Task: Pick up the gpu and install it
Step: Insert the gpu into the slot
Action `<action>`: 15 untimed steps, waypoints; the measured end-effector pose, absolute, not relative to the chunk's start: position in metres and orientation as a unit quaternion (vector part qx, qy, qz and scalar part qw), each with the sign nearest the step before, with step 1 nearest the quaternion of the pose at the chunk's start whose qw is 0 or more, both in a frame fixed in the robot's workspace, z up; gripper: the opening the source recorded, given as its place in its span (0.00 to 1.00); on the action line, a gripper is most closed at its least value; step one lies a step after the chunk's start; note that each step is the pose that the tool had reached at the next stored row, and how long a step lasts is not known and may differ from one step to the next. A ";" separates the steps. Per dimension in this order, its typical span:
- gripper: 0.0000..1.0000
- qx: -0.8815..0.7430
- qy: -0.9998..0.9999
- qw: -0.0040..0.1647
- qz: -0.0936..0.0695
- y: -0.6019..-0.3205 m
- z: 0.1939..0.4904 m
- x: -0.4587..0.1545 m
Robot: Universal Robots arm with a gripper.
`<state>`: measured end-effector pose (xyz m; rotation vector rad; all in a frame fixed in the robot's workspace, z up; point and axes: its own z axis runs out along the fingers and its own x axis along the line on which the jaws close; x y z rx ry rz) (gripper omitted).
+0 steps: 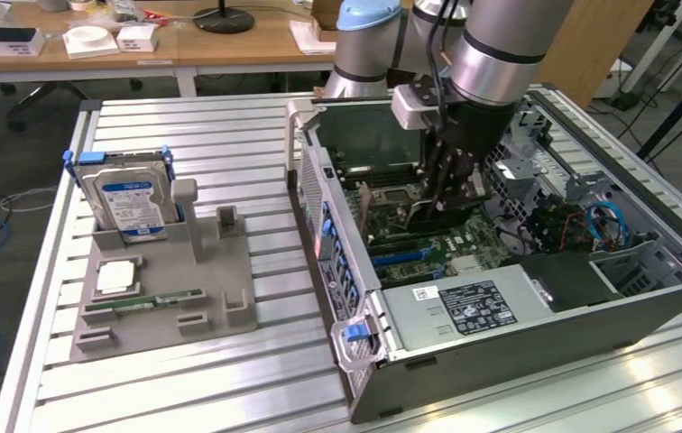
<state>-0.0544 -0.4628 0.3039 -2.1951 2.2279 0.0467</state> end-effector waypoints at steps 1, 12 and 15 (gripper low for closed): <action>0.26 -0.702 0.712 0.007 0.015 -0.463 0.303 -0.055; 0.26 -0.702 0.712 0.007 0.015 -0.463 0.292 -0.060; 0.26 -0.702 0.712 0.007 0.015 -0.463 0.289 -0.061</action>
